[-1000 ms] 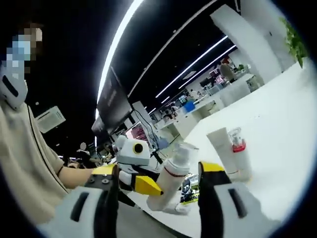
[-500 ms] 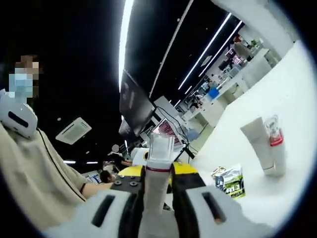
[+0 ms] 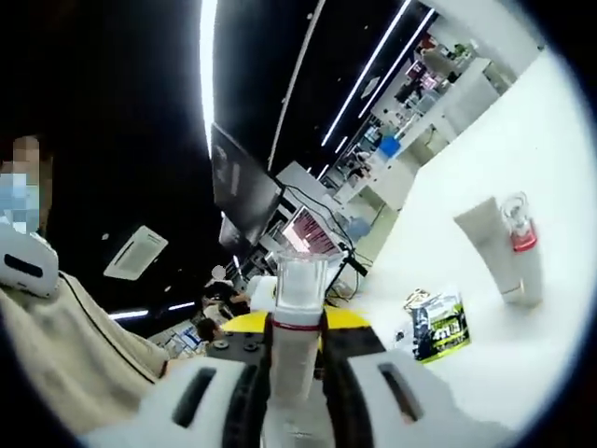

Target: Arrange the skincare products in the storage area until every visible bottle or jar stands upright without overlapping.

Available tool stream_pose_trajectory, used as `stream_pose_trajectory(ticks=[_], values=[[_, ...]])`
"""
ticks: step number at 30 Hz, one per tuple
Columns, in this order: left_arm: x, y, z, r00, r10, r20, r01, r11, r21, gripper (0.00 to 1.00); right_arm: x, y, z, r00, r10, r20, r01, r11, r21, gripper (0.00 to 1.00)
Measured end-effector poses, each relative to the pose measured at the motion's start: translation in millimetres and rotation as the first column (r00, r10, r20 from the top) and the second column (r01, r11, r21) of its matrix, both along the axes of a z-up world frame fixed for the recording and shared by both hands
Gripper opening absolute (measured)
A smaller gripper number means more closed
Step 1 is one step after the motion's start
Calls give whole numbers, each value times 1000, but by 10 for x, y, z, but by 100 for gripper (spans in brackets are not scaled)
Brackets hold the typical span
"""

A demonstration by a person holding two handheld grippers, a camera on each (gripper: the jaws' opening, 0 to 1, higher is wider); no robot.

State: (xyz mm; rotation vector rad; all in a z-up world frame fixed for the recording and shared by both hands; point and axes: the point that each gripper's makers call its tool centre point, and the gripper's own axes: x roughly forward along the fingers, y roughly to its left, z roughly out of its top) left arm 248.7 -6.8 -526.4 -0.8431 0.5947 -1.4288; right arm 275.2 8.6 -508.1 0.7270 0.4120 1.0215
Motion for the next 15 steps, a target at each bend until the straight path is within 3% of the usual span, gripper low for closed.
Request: stream_pose_trajectory(ticks=[3, 6, 9, 11, 13, 15], values=[[67, 16, -39, 995, 50, 89, -57, 996, 74, 19, 40, -35, -33, 999, -35, -13, 35, 999, -32, 19], [83, 36, -80, 966, 73, 246, -121, 976, 183, 20, 120, -92, -66, 996, -89, -25, 88, 994, -61, 19], [100, 61, -92, 923, 95, 373, -208, 938, 278, 20, 207, -159, -84, 988, -147, -52, 144, 988, -59, 19], [108, 53, -83, 911, 117, 395, -246, 923, 296, 20, 233, -182, -99, 982, -170, -76, 166, 984, -60, 19], [143, 67, -87, 877, 135, 460, -312, 889, 335, 20, 259, -199, -127, 977, -194, -83, 188, 979, -76, 19], [154, 63, -108, 860, 131, 493, -345, 861, 373, 20, 272, -203, -151, 974, -210, -85, 201, 974, -100, 19]])
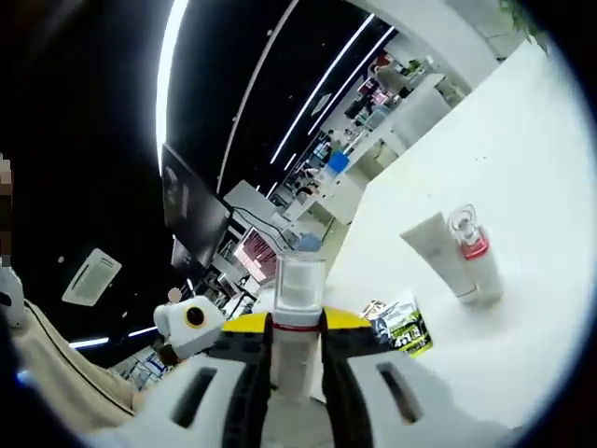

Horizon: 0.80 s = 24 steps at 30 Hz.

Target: Arrange the skincare products in the storage area until every visible bottle or jar stands upright without overlapping.

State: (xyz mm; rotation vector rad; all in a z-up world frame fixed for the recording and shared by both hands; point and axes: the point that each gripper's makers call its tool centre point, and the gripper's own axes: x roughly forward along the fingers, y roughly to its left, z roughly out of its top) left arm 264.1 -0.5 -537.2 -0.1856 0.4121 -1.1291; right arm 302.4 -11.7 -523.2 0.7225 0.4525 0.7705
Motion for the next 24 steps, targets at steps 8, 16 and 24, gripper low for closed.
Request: stream_pose_trajectory(ticks=[8, 16, 24], values=[[146, -60, -225, 987, 136, 90, -155, 953, 260, 20, 52, 76, -92, 998, -69, 14, 70, 992, -103, 19], [207, -52, -208, 982, 185, 24, -185, 957, 224, 17, 37, 24, -31, 989, -99, 106, 115, 981, -157, 19], [127, -73, -152, 994, 107, -38, -100, 983, 155, 17, -33, 64, 43, 982, 16, 187, 11, 989, -144, 22]])
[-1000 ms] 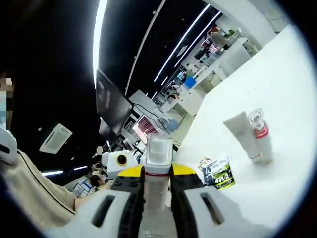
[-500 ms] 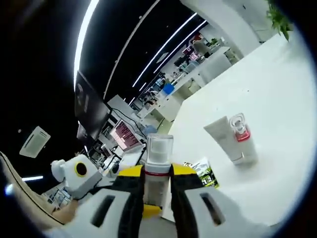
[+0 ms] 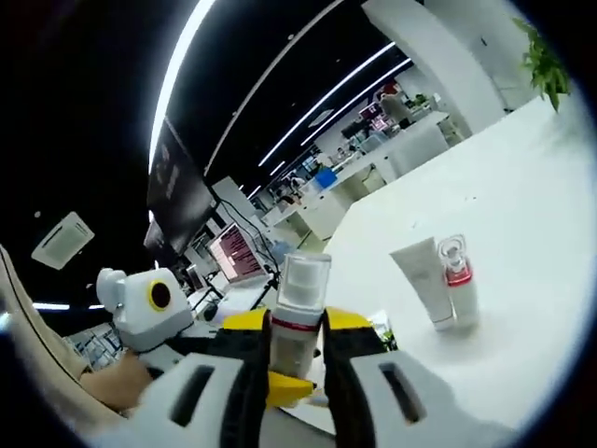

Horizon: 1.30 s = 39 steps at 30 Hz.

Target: Arrange the skincare products in the storage area until every visible bottle or jar stands upright without overlapping.

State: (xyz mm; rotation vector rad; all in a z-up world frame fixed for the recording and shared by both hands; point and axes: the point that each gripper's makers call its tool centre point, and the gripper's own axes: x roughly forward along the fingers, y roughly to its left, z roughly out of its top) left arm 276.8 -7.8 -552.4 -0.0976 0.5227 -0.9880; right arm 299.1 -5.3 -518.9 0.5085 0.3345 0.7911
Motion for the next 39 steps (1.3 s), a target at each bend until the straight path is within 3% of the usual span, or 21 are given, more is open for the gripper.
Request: stream_pose_trajectory(ticks=[3, 6, 9, 11, 12, 13, 14, 16, 17, 18, 21, 25, 26, 27, 28, 30, 31, 33, 34, 36, 39], values=[[-41, 24, -1, 999, -52, 1, 51, 999, 11, 17, -55, 18, -15, 997, 72, -9, -73, 997, -15, 23], [-130, 6, 68, 989, -131, -74, 123, 987, -100, 17, -128, 54, 56, 987, 161, 26, -161, 987, -4, 23], [-231, -10, 208, 966, -222, -129, 189, 954, -231, 17, -212, 82, 219, 968, 247, 54, -250, 965, 80, 24], [-343, -30, 361, 934, -325, -147, 258, 901, -349, 17, -272, 108, 332, 951, 299, 73, -306, 944, 122, 24], [-379, -33, 393, 923, -355, -151, 279, 884, -375, 17, -303, 126, 363, 944, 320, 81, -329, 935, 131, 23], [-424, -46, 474, 903, -404, -150, 305, 845, -440, 17, -350, 165, 461, 929, 355, 103, -367, 917, 156, 23], [-493, -47, 531, 868, -462, -182, 325, 805, -497, 17, -379, 192, 494, 921, 376, 106, -389, 907, 163, 23], [-477, -45, 612, 853, -495, -165, 332, 760, -559, 17, -365, 214, 571, 921, 373, 116, -388, 904, 178, 22], [-485, -39, 666, 838, -519, -169, 331, 729, -599, 17, -379, 236, 657, 918, 376, 130, -396, 894, 212, 22], [-478, -33, 734, 831, -538, -144, 335, 690, -641, 17, -372, 241, 705, 920, 369, 132, -391, 890, 233, 22], [-463, -39, 827, 815, -567, -119, 325, 618, -715, 17, -352, 257, 782, 927, 355, 119, -374, 887, 269, 21], [-416, -64, 825, 805, -577, -138, 287, 583, -760, 17, -272, 242, 785, 946, 312, 84, -323, 907, 270, 20], [-414, -67, 840, 800, -582, -145, 276, 572, -773, 17, -262, 237, 784, 949, 307, 70, -314, 907, 279, 20], [-418, -61, 883, 789, -596, -151, 261, 547, -795, 17, -257, 231, 803, 951, 302, 61, -307, 905, 295, 20], [-411, -61, 891, 788, -597, -151, 256, 541, -801, 17, -254, 224, 814, 953, 298, 61, -302, 906, 296, 20], [-390, -69, 884, 795, -588, -151, 257, 552, -793, 17, -227, 200, 804, 960, 274, 58, -280, 925, 257, 20], [-345, -85, 852, 818, -557, -145, 261, 584, -769, 17, -206, 187, 786, 964, 262, 52, -267, 933, 243, 20], [-287, -89, 817, 842, -518, -148, 255, 626, -737, 18, -168, 155, 750, 970, 242, 39, -244, 942, 230, 19], [-216, -101, 756, 871, -465, -159, 236, 680, -695, 18, -104, 106, 687, 979, 201, 19, -201, 959, 201, 19], [-150, -120, 625, 906, -391, -161, 228, 773, -592, 19, -53, 51, 558, 987, 161, 0, -160, 980, 120, 19], [-104, -158, 454, 939, -307, -158, 212, 873, -439, 20, -1, 21, 381, 994, 104, -23, -103, 994, 24, 19]])
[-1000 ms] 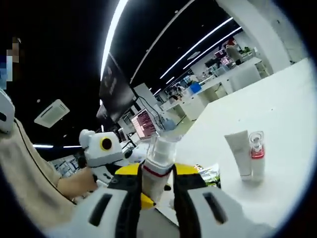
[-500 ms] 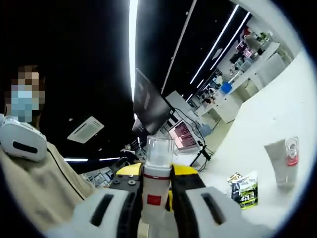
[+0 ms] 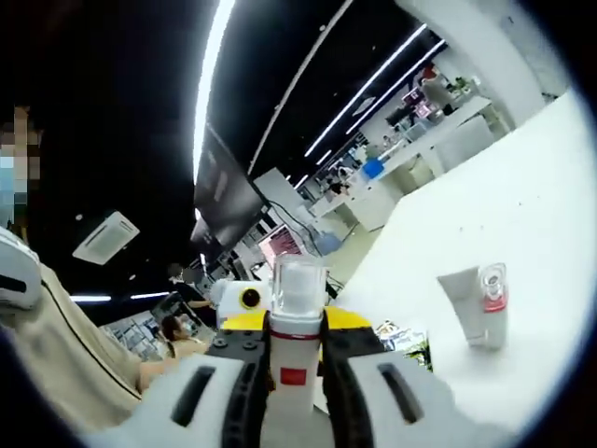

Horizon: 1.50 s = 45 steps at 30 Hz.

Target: Arrange the skincare products in the storage area until every visible bottle or jar stands upright without overlapping.

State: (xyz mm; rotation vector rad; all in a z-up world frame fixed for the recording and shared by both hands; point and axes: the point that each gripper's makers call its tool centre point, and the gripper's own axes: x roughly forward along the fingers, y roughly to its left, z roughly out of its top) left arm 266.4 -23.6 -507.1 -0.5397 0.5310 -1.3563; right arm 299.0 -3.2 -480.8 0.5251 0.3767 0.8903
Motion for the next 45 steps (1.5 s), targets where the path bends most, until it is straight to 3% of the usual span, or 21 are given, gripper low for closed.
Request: stream_pose_trajectory(ticks=[1, 4, 6, 9, 10, 12, 18, 21, 22, 23, 31, 32, 35, 36, 39, 42, 45], values=[[34, -16, -78, 999, 33, 36, -36, 997, 68, 20, 21, -16, -54, 1000, -18, 0, 18, 999, -31, 19], [129, -35, -199, 987, 94, 132, -118, 975, 188, 19, 142, -99, -245, 995, -103, 2, 102, 986, -130, 19], [186, -64, -255, 970, 124, 208, -179, 946, 269, 18, 212, -153, -304, 988, -149, 28, 152, 971, -185, 19], [249, -134, -254, 941, 158, 300, -258, 908, 331, 18, 273, -209, -306, 977, -204, 64, 213, 952, -219, 19], [299, -149, -252, 921, 177, 347, -302, 886, 351, 18, 286, -226, -301, 973, -219, 75, 230, 947, -225, 19], [331, -184, -289, 903, 169, 394, -332, 857, 395, 18, 299, -250, -302, 965, -240, 102, 258, 935, -243, 19], [394, -287, -344, 893, 187, 409, -365, 833, 416, 18, 299, -377, -314, 930, -318, 185, 361, 887, -287, 20], [405, -314, -363, 886, 171, 430, -364, 832, 419, 17, 281, -431, -319, 918, -337, 211, 389, 871, -300, 20], [416, -322, -358, 866, 131, 483, -362, 830, 424, 17, 272, -450, -318, 916, -337, 219, 392, 869, -301, 20], [425, -320, -354, 858, 123, 499, -366, 828, 425, 16, 264, -465, -315, 914, -333, 232, 393, 869, -301, 20], [439, -400, -406, 876, 72, 476, -291, 867, 404, 15, 258, -552, -340, 915, -264, 304, 357, 881, -310, 21], [441, -408, -417, 877, 57, 477, -276, 872, 404, 15, 232, -541, -334, 919, -225, 324, 329, 890, -315, 21], [425, -445, -425, 874, 11, 486, -228, 893, 389, 15, 213, -561, -333, 920, -205, 333, 312, 898, -309, 22], [419, -461, -428, 865, -15, 502, -207, 900, 383, 15, 205, -580, -344, 922, -191, 337, 302, 900, -315, 22], [418, -477, -459, 858, -57, 511, -170, 906, 387, 15, 187, -589, -367, 927, -143, 348, 266, 903, -336, 22], [433, -497, -486, 865, -81, 496, -126, 920, 370, 15, 186, -600, -373, 929, -114, 352, 242, 908, -343, 23], [452, -517, -505, 857, -113, 502, -82, 933, 350, 15, 196, -618, -367, 925, -99, 368, 234, 910, -343, 23]])
